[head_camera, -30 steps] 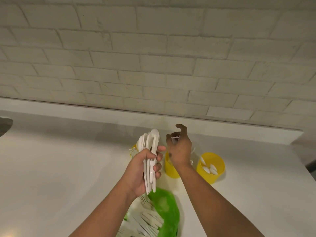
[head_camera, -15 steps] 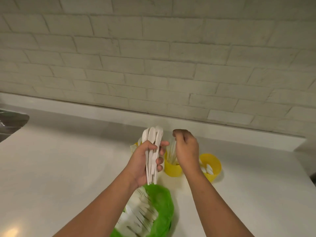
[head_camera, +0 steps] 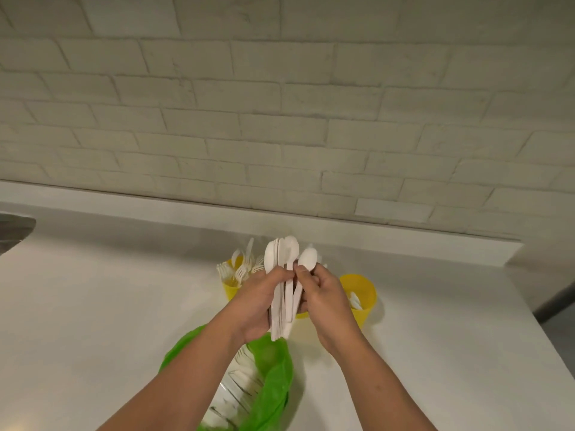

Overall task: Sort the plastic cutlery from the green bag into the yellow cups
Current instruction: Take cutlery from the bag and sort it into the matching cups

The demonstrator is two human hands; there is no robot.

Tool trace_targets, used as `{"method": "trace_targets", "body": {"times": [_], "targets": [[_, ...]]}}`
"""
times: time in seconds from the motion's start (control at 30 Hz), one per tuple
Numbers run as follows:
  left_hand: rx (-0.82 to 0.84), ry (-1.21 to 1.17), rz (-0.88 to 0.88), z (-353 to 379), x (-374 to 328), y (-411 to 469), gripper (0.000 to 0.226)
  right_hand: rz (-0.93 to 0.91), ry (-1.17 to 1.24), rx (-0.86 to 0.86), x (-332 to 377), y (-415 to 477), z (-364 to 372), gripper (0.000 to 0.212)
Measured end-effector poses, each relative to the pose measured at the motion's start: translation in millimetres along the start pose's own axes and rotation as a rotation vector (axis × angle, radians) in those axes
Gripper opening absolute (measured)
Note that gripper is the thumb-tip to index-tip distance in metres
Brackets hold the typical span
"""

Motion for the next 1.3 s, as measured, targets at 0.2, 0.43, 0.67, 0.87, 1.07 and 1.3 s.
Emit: {"method": "trace_targets", "body": {"times": [0.2,0.43,0.67,0.87,1.07,1.3], "targets": [[0.058,0.039,0.029,9,11,-1,0.031,-0.117,-0.12,-0.275,-7,-8,-30,0.021],[0.038,-0.121,0.017,7,31,-2,0.036,-0.29,-0.559,-0.187,3,-22,-34,0.027],[0.12,-0.238,-0.095,24,44,-5,0.037,-0.083,-0.382,0.122,-11,-22,-24,0.02],[0.134,-0.149,-0.141,33,54,0,0.043,-0.028,-0.377,0.19,-14,-27,-34,0.023],[0.104,-0.019,-0.085,39,54,6,0.043,0.014,-0.277,0.262,-13,-31,-42,0.02],[0.04,-0.063,0.021,41,56,0,0.044,-0.013,-0.183,0.103,-20,-26,-46,0.023]]}}
Point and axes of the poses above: each hand's wrist, its own y-axis towards the middle knuckle, its own z-axis out of the palm, x = y × z, the point moved 7 cm from there along y, towards the middle knuckle, and after that the axes turned 8 degrees about -y, right-handed, at the moved point
